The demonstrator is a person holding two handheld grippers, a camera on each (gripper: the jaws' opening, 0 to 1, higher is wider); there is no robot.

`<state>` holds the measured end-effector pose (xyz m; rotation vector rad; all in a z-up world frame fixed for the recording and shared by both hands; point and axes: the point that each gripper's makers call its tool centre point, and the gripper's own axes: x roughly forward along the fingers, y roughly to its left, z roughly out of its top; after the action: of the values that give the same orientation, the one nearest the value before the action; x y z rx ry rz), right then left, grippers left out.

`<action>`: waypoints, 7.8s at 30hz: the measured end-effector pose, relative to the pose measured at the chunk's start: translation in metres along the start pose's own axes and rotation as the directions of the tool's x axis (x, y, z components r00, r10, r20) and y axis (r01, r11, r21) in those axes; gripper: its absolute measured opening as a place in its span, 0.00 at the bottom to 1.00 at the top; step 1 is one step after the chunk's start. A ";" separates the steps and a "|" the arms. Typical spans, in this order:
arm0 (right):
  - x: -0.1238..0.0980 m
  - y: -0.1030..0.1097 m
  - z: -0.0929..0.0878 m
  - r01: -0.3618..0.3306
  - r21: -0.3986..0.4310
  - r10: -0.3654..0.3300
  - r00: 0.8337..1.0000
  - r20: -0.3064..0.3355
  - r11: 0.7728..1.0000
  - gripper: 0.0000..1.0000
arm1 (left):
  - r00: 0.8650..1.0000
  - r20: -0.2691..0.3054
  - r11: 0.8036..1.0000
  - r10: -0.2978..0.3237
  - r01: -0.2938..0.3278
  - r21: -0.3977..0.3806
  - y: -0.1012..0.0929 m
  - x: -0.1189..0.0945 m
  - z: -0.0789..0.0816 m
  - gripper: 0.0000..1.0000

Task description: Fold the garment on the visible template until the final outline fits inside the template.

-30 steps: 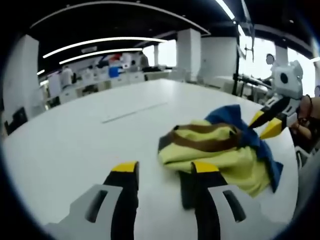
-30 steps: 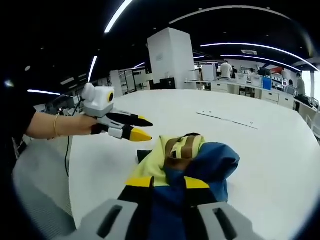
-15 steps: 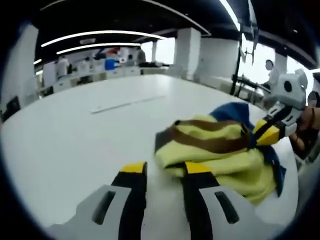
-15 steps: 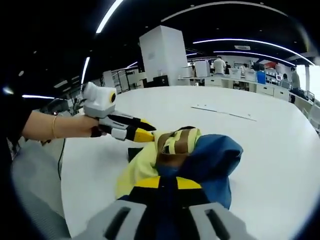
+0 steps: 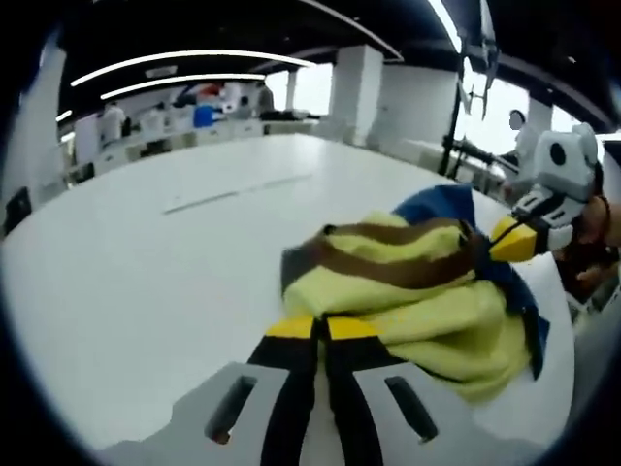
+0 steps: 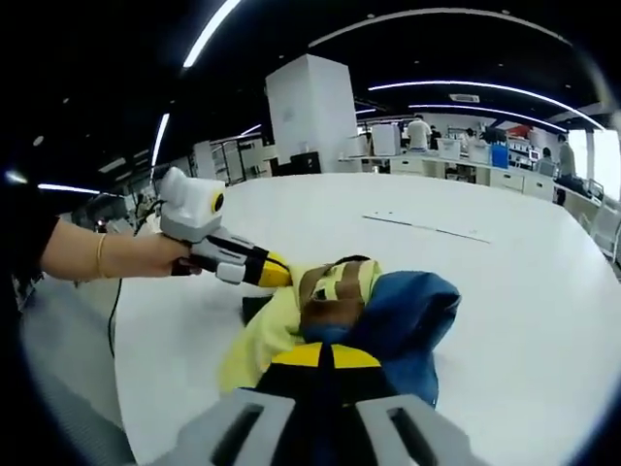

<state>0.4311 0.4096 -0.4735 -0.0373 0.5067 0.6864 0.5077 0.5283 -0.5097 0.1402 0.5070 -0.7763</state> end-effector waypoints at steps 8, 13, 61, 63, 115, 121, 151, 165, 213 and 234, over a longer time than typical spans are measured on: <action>-0.025 -0.018 0.028 0.064 0.022 -0.066 0.995 0.080 0.998 0.00 | 0.997 0.082 0.993 0.015 -0.025 0.115 -0.018 -0.030 0.040 0.00; -0.036 -0.026 0.033 0.091 0.024 -0.092 0.992 0.091 0.996 0.00 | 0.995 0.096 0.984 -0.007 -0.011 0.180 -0.039 -0.041 0.055 0.00; -0.076 -0.059 -0.043 0.218 0.130 -0.208 0.974 -0.087 0.967 0.00 | 0.967 -0.081 0.860 -0.241 0.252 0.445 -0.141 -0.034 0.017 0.23; -0.076 -0.058 -0.044 0.217 0.131 -0.206 0.974 -0.091 0.967 0.00 | 0.961 -0.063 0.855 -0.270 0.269 0.444 -0.141 -0.037 0.028 0.25; -0.068 -0.058 -0.052 0.186 0.167 -0.166 0.978 -0.126 0.968 0.00 | 0.861 -0.191 0.836 -0.471 0.505 0.216 -0.080 0.047 0.046 0.21; -0.068 -0.058 -0.050 0.187 0.161 -0.169 0.978 -0.121 0.969 0.00 | 0.878 -0.181 0.858 -0.443 0.473 0.200 -0.069 0.039 0.045 0.14; -0.080 -0.061 -0.013 0.184 0.088 -0.177 0.981 -0.077 0.979 0.00 | 0.962 -0.017 0.947 -0.272 0.271 0.175 -0.022 -0.032 0.070 0.00; -0.054 -0.091 0.079 0.177 -0.047 -0.176 0.984 0.023 0.983 0.00 | 0.985 0.131 0.985 -0.112 0.092 0.146 0.013 -0.073 0.107 0.00; 0.138 -0.228 0.053 0.341 0.196 -0.319 0.938 -0.136 0.919 0.00 | 0.941 -0.017 0.937 0.339 -0.339 -0.081 0.134 0.059 0.045 0.00; 0.097 -0.174 0.072 0.262 0.269 -0.226 0.961 -0.156 0.927 0.51 | 0.944 0.043 0.944 0.326 -0.323 -0.067 0.115 0.010 0.068 0.38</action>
<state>0.6332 0.3462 -0.4778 0.1298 0.7037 0.3613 0.6202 0.5829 -0.4621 0.1437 0.4409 -0.4402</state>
